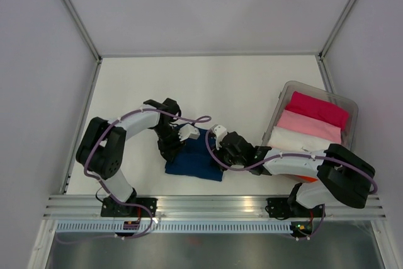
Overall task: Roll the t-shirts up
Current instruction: Roll the tshirt
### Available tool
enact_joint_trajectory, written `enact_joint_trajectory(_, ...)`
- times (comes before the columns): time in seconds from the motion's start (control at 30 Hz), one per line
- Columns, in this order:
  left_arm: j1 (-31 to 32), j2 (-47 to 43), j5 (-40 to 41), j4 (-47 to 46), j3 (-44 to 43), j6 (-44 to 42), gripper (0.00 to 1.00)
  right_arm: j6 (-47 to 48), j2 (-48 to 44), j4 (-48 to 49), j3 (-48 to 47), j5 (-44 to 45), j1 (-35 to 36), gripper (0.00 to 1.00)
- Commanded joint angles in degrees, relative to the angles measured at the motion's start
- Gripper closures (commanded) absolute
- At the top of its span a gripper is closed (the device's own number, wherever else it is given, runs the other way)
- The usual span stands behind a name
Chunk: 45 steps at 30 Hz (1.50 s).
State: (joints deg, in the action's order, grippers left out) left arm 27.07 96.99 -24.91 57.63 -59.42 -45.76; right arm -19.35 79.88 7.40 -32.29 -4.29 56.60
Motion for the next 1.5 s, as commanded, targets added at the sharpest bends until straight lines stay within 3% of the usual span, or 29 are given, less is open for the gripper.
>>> enact_joint_trajectory(0.0, -0.2, -3.8, 2.8, -0.5, -2.7, -2.0, 0.48, -4.9, 0.5, 2.2, 2.0, 2.7, -0.3, 0.86)
enact_joint_trajectory(0.3, -0.2, -16.9, 3.3, 2.3, -3.0, -15.7, 0.44, -6.0, 1.1, 0.2, 1.9, 3.9, -1.3, 0.88)
enact_joint_trajectory(0.43, 2.4, -28.4, -1.8, 3.5, -3.8, -20.5, 0.29, -6.7, 0.5, 0.4, 2.1, 5.5, -1.4, 0.88)
enact_joint_trajectory(0.6, 13.8, -34.0, 8.9, -5.2, 12.3, -12.1, 0.34, -7.5, 0.7, 2.0, 2.4, 4.9, -1.8, 0.88)
enact_joint_trajectory(0.77, 18.4, -40.8, 14.5, -18.6, 23.8, -10.5, 0.28, -7.8, 1.2, 2.1, 2.4, 4.6, -1.9, 0.88)
enact_joint_trajectory(1.17, 19.8, -34.5, 20.7, -27.8, 29.7, -8.9, 0.28, -5.9, 0.5, 3.0, 2.3, 3.2, -1.9, 0.87)
enact_joint_trajectory(1.27, 19.8, -34.9, 21.1, -32.0, 32.2, -9.3, 0.4, -3.8, -1.5, 3.1, 2.4, 2.4, -1.9, 0.85)
enact_joint_trajectory(1.3, 19.7, -34.9, 21.0, -33.0, 32.7, -10.0, 0.59, -3.0, -2.1, 3.0, 2.4, 2.2, -1.9, 0.84)
enact_joint_trajectory(1.33, 19.8, -34.9, 21.0, -33.7, 33.4, -10.2, 0.68, -1.2, -3.5, 2.6, 2.4, 2.3, -1.9, 0.83)
enact_joint_trajectory(1.37, 19.8, -34.8, 20.9, -34.7, 33.5, -10.5, 0.88, -0.3, -4.4, 1.4, 2.1, 2.3, -1.9, 0.82)
enact_joint_trajectory(1.4, 19.8, -34.7, 20.8, -34.9, 33.4, -10.4, 0.97, 0.7, -5.2, 0.7, 2.0, 2.4, -1.9, 0.81)
enact_joint_trajectory(1.47, 19.8, -34.3, 20.8, -34.9, 32.4, -9.8, 0.98, 3.9, -7.9, -1.0, 1.2, 2.4, -1.9, 0.77)
